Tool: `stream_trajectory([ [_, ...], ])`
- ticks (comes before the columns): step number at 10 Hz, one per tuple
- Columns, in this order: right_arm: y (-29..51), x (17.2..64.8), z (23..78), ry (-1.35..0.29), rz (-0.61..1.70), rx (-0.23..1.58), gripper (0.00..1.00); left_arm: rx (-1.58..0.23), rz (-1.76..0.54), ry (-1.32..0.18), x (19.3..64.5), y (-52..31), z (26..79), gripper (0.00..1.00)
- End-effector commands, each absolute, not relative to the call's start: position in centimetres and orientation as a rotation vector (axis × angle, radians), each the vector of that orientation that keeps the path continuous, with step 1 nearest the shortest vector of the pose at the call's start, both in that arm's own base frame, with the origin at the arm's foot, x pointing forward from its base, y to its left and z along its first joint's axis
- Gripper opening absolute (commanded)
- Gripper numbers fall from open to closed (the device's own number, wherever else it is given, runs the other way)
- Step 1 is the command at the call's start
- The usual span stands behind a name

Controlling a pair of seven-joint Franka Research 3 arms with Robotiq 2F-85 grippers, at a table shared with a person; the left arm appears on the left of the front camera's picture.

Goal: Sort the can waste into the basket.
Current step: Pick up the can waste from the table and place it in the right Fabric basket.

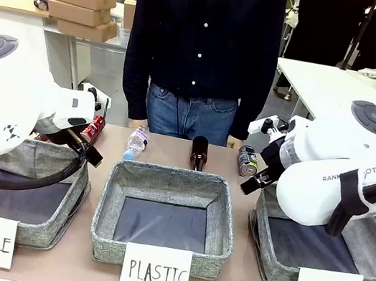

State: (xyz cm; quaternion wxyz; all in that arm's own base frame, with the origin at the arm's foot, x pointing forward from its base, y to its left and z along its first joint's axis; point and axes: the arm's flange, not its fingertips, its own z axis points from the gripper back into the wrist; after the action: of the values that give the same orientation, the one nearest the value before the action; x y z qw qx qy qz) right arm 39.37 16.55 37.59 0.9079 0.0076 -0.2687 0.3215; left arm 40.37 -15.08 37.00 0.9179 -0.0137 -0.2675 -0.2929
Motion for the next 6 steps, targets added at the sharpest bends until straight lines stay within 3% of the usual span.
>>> stream_trajectory([
  [1,15.3,37.2,44.1,-0.580,0.659,-0.022,1.00,0.016,-0.570,-0.565,38.0,-15.8,41.5,1.00],
  [2,13.7,34.7,48.5,-0.645,0.662,-0.057,1.00,0.054,-0.458,-0.577,34.1,-16.2,46.1,1.00],
  [3,12.0,32.2,51.2,-0.713,0.713,-0.060,1.00,0.126,-0.403,-0.697,30.0,-16.9,48.6,1.00],
  [4,10.4,30.1,52.2,-0.715,0.766,0.004,1.00,0.107,-0.488,-0.759,26.2,-16.2,49.3,1.00],
  [5,9.5,28.2,51.6,-0.643,0.873,0.100,1.00,-0.013,-0.580,-0.734,23.4,-15.3,49.0,1.00],
  [6,9.5,26.6,49.8,-0.510,0.918,0.083,1.00,-0.094,-0.680,-0.621,21.6,-14.1,47.3,1.00],
])
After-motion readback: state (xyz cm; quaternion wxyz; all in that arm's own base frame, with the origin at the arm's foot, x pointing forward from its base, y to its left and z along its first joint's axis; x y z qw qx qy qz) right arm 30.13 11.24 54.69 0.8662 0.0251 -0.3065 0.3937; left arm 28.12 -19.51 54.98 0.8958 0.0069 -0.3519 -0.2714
